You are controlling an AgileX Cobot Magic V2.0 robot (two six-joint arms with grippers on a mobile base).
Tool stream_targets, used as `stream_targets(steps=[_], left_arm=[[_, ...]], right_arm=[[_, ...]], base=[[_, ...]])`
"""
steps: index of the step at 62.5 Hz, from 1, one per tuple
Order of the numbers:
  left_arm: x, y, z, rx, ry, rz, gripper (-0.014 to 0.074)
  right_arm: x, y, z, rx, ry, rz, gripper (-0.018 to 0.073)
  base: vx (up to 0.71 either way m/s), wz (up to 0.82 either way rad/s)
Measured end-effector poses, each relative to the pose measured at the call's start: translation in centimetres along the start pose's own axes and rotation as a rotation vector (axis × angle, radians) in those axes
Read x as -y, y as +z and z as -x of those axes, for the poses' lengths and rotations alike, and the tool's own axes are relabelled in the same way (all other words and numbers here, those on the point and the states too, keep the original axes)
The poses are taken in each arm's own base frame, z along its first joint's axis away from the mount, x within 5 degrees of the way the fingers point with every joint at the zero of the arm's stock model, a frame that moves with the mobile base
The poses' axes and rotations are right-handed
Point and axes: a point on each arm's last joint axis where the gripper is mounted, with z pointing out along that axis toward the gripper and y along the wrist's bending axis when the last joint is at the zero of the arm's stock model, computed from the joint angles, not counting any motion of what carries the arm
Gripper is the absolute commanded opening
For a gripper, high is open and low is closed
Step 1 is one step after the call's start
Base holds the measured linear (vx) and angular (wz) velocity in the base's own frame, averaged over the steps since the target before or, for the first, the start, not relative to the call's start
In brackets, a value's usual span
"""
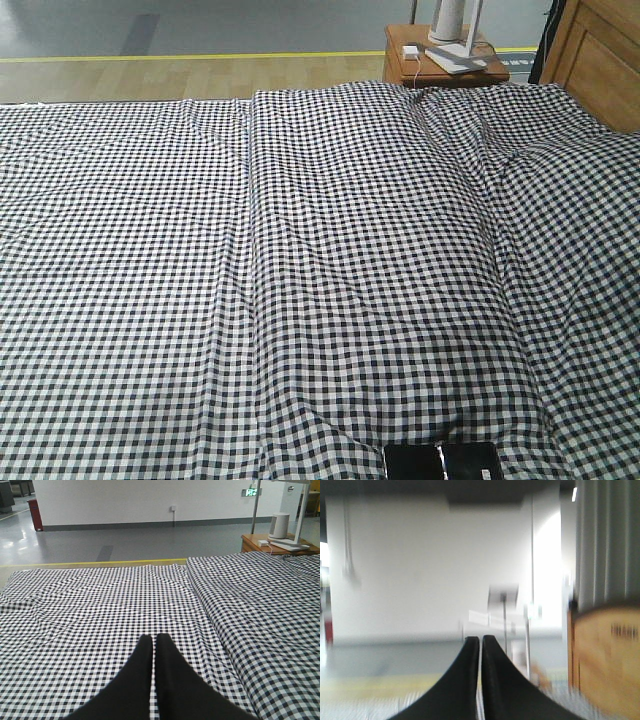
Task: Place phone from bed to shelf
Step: 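Lower the right gripper toward the black phone on the bed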
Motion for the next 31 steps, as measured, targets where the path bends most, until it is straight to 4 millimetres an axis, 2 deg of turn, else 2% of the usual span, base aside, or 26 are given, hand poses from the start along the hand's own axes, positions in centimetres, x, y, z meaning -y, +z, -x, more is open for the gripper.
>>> stream_targets(steps=[9,17,23,31], left_arm=[[0.0,0.0,0.0,0.0,0.0,0.0,0.0001],[0.0,0.0,0.0,0.0,0.0,0.0,0.0001],[0.0,0.0,0.0,0.0,0.0,0.0,0.0001],[0.0,0.0,0.0,0.0,0.0,0.0,0.0001]], right_arm=[[0.0,4.2,-1.3,-0.266,0.001,0.003,0.0034],[0.0,7.0,-4.4,-0.494,0.004,0.003,0.0113],[0.1,8.4,-6.6,-0.645,0.005,0.004,0.0232],[0.1,9.7,-9.1,-0.812,0.008,0.004,0.0443]], base=[[0.0,0.0],[0.0,0.0],[0.0,0.0],[0.0,0.0]])
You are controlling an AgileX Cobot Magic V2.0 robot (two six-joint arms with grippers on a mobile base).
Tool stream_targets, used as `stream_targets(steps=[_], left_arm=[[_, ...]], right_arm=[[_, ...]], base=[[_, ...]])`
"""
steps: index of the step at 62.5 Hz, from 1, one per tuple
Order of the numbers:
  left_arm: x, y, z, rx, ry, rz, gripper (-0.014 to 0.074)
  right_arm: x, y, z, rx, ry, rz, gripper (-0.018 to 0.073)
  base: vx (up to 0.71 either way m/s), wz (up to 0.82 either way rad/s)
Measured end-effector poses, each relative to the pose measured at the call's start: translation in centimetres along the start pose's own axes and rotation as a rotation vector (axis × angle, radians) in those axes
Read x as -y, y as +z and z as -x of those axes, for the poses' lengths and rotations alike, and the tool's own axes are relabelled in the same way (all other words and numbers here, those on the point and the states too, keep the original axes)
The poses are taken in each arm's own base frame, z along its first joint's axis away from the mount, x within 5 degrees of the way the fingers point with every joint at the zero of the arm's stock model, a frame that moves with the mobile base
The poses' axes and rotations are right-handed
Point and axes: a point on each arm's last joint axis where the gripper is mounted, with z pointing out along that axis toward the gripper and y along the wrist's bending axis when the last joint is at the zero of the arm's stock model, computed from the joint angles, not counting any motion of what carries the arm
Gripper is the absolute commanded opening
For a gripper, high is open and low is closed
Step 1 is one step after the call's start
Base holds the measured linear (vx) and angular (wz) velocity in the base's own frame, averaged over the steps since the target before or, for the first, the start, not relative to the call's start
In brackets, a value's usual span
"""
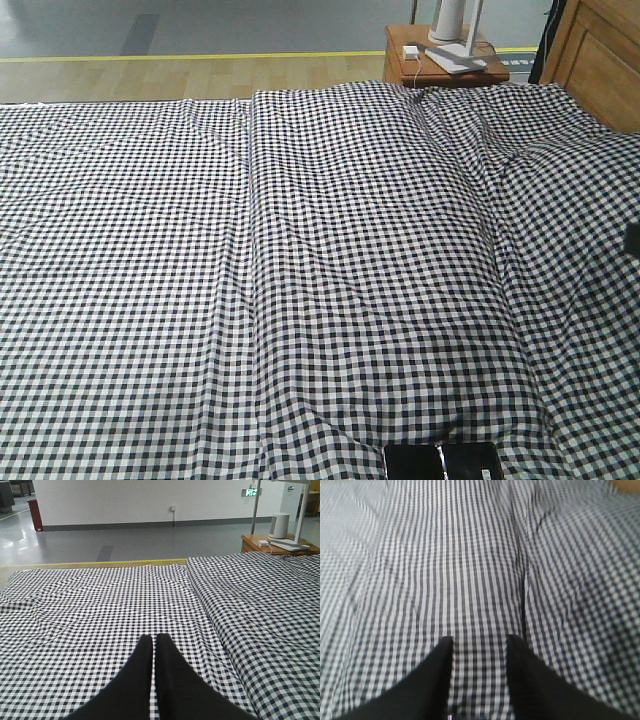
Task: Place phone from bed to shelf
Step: 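Lower the right gripper toward the black phone on the bed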
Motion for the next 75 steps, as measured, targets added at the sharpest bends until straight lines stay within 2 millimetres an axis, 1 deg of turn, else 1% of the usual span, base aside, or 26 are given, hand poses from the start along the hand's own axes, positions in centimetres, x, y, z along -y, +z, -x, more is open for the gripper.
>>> stream_targets(steps=[7,9,12,27,34,40,47,55,59,66,75], left_arm=[[0.0,0.0,0.0,0.0,0.0,0.0,0.0001],[0.0,0.0,0.0,0.0,0.0,0.0,0.0001],[0.0,0.0,0.0,0.0,0.0,0.0,0.0001],[0.0,0.0,0.0,0.0,0.0,0.0,0.0001],[0.0,0.0,0.0,0.0,0.0,0.0,0.0001],[0.0,0.0,0.0,0.0,0.0,0.0,0.0001],[0.0,0.0,0.0,0.0,0.0,0.0,0.0001],[0.0,0.0,0.0,0.0,0.0,0.0,0.0001],[0.0,0.0,0.0,0.0,0.0,0.0,0.0001],[0.0,0.0,0.0,0.0,0.0,0.0,0.0001],[0.0,0.0,0.0,0.0,0.0,0.0,0.0001]], right_arm=[[0.0,1.7,-0.5,-0.098,0.002,0.0,0.0648],[0.1,2.1,-0.7,-0.117,0.003,0.0,0.0694],[0.1,2.7,-0.8,-0.138,0.007,0.0,0.0729],[0.1,4.6,-1.2,-0.206,0.05,-0.006,0.0714],[0.5,5.1,-0.8,-0.248,0.098,-0.024,0.0709],[1.8,5.8,-0.1,-0.294,0.16,-0.069,0.0699],[4.1,6.6,0.7,-0.332,0.223,-0.129,0.068],[6.3,8.1,0.8,-0.368,0.277,-0.142,0.0659],[7.4,9.3,0.5,-0.402,0.298,-0.134,0.0654],[9.0,11.9,-0.9,-0.485,0.321,-0.106,0.0653],[10.7,15.5,-3.5,-0.604,0.348,-0.052,0.0651]], base=[[0.0,0.0],[0.0,0.0],[0.0,0.0],[0.0,0.0],[0.0,0.0],[0.0,0.0],[0.0,0.0],[0.0,0.0],[0.0,0.0],[0.0,0.0],[0.0,0.0]])
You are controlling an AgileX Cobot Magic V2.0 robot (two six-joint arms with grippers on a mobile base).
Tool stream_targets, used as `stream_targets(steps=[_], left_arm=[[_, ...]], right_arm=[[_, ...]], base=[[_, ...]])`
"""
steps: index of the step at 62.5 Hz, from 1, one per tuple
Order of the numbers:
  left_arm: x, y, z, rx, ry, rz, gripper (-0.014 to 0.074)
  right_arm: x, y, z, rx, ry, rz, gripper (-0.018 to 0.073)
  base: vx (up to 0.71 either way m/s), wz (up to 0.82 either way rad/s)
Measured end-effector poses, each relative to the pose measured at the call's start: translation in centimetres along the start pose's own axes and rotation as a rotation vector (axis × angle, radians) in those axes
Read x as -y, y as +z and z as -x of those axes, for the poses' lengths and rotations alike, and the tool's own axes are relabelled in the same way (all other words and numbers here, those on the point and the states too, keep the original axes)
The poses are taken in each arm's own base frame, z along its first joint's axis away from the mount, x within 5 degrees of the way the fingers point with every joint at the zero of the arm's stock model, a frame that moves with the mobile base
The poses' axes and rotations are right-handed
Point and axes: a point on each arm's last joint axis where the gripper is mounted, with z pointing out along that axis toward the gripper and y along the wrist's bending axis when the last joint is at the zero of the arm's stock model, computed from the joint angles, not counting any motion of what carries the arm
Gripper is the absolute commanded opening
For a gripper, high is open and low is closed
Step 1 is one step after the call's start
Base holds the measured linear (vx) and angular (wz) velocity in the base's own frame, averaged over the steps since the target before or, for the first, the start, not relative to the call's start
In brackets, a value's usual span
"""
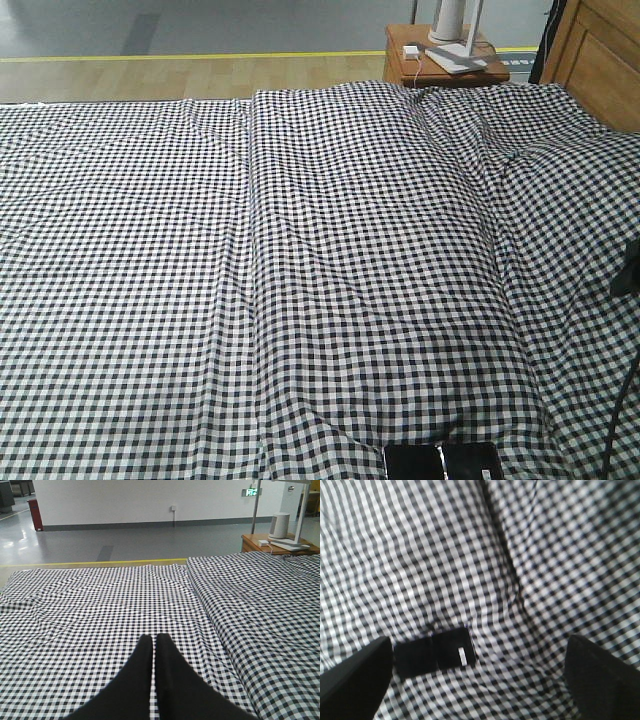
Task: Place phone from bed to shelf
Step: 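Lower the right gripper toward the black phone on the bed, then close the right gripper on the black phone's edge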
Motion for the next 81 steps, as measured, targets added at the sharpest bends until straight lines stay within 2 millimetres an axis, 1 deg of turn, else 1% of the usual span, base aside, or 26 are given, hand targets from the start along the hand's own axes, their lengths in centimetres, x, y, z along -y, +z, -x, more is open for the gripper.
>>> stream_targets(steps=[5,11,23,35,44,56,63,73,81], left_arm=[[0.0,0.0,0.0,0.0,0.0,0.0,0.0001],[0.0,0.0,0.0,0.0,0.0,0.0,0.0001],[0.0,0.0,0.0,0.0,0.0,0.0,0.0001],[0.0,0.0,0.0,0.0,0.0,0.0,0.0001],[0.0,0.0,0.0,0.0,0.0,0.0,0.0001],[0.0,0.0,0.0,0.0,0.0,0.0,0.0001],[0.0,0.0,0.0,0.0,0.0,0.0,0.0001],[0.0,0.0,0.0,0.0,0.0,0.0,0.0001],[0.0,0.0,0.0,0.0,0.0,0.0,0.0001]], right_arm=[[0.5,2.4,0.0,-0.065,-0.016,0.025,0.0648],[0.9,5.9,-0.2,-0.15,-0.023,0.075,0.0647],[1.4,11.8,-1.3,-0.274,-0.031,0.179,0.0641],[1.6,16.5,-2.7,-0.343,-0.038,0.288,0.0636],[1.8,19.9,-4.3,-0.384,-0.023,0.363,0.0631],[2.1,23.8,-5.8,-0.428,-0.007,0.427,0.0624],[2.3,25.8,-6.6,-0.482,0.01,0.469,0.0622],[2.4,27.8,-7.1,-0.54,0.018,0.536,0.0615],[2.4,29.0,-7.3,-0.566,0.009,0.581,0.0609]], base=[[0.0,0.0],[0.0,0.0],[0.0,0.0],[0.0,0.0],[0.0,0.0],[0.0,0.0],[0.0,0.0],[0.0,0.0],[0.0,0.0]])
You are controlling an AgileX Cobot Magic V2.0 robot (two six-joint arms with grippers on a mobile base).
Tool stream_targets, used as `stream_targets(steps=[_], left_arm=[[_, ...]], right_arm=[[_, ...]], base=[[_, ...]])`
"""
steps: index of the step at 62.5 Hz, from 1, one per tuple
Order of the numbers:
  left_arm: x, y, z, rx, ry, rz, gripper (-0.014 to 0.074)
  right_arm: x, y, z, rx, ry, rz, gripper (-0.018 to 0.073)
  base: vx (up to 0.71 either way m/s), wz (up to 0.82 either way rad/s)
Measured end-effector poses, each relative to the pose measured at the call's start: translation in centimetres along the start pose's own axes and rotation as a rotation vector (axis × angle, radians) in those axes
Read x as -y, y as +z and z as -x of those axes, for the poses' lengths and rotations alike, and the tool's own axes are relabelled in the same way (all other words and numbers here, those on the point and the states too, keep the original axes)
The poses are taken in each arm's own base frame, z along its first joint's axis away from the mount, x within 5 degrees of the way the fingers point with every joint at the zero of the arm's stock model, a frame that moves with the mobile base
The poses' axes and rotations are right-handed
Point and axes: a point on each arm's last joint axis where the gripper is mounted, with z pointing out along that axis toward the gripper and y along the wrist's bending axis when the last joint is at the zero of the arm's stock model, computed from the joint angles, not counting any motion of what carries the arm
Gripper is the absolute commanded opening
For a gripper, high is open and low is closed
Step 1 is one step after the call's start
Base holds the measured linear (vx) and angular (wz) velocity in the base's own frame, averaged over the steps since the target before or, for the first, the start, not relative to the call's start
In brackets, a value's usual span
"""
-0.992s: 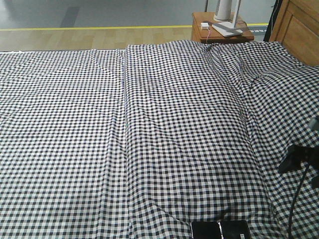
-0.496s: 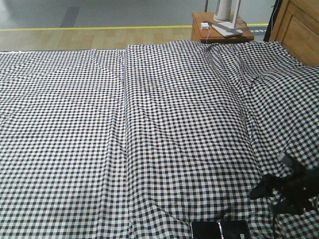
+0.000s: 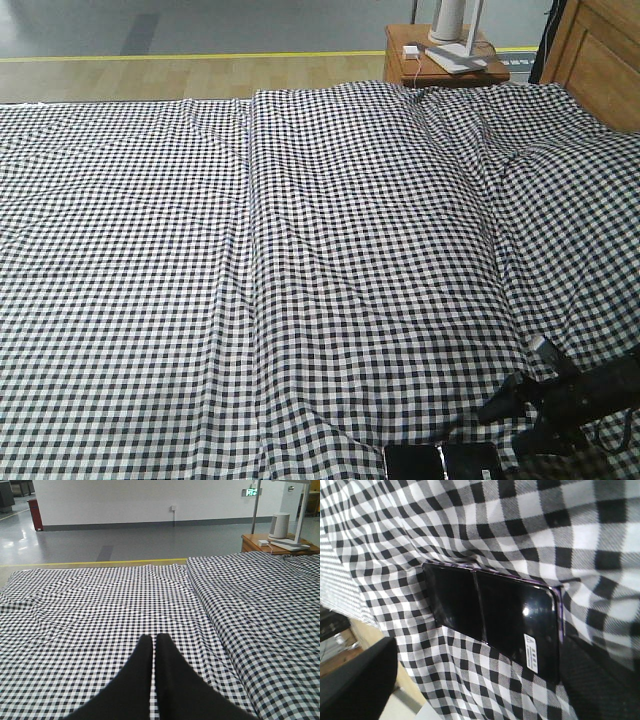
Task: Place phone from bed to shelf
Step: 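Close the right gripper on the black phone's edge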
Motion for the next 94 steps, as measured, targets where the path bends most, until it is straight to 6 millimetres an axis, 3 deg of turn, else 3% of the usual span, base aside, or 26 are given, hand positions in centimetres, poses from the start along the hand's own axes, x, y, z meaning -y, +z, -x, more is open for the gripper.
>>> stream_targets(steps=[60,80,94], left_arm=[[0.0,0.0,0.0,0.0,0.0,0.0,0.0001],[0.0,0.0,0.0,0.0,0.0,0.0,0.0001],[0.0,0.0,0.0,0.0,0.0,0.0,0.0001]], right_arm=[[3.1,4.3,-1.1,-0.081,-0.001,0.072,0.0594],[2.1,4.7,-0.8,-0.017,-0.025,0.247,0.0594],[2.0,4.8,-0.6,0.008,-0.018,0.275,0.0594]], base=[[0.0,0.0],[0.0,0.0],[0.0,0.0]])
